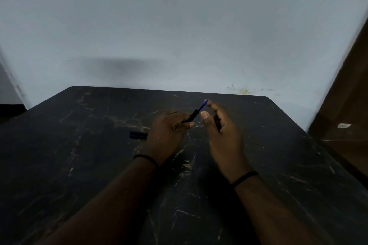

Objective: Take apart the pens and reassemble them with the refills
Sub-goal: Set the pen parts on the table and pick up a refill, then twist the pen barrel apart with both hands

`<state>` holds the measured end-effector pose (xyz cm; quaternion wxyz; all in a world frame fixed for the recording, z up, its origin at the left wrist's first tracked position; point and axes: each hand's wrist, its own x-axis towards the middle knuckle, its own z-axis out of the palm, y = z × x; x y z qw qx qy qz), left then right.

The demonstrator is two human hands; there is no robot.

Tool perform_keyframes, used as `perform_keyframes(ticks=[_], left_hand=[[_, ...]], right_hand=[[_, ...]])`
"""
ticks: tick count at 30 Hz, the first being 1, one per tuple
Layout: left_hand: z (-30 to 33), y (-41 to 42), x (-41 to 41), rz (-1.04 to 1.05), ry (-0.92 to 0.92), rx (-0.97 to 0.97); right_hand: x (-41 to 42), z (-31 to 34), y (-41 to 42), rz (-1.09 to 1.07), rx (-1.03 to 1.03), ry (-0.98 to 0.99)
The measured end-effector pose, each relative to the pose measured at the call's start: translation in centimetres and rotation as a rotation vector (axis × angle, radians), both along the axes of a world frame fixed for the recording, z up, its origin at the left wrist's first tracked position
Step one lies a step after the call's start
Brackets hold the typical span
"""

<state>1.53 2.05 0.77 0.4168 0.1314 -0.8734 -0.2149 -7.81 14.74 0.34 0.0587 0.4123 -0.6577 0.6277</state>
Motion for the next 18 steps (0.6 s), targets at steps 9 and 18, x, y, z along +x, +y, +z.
perform_keyframes(ticks=[9, 18], left_hand=[[0.3, 0.6, 0.1, -0.119, 0.071, 0.151], [-0.7, -4.3, 1.7, 0.611, 0.004, 0.238]], right_hand=[[0.6, 0.3, -0.2, -0.022, -0.044, -0.033], [0.3, -0.8, -0.3, -0.067, 0.058, -0.081]])
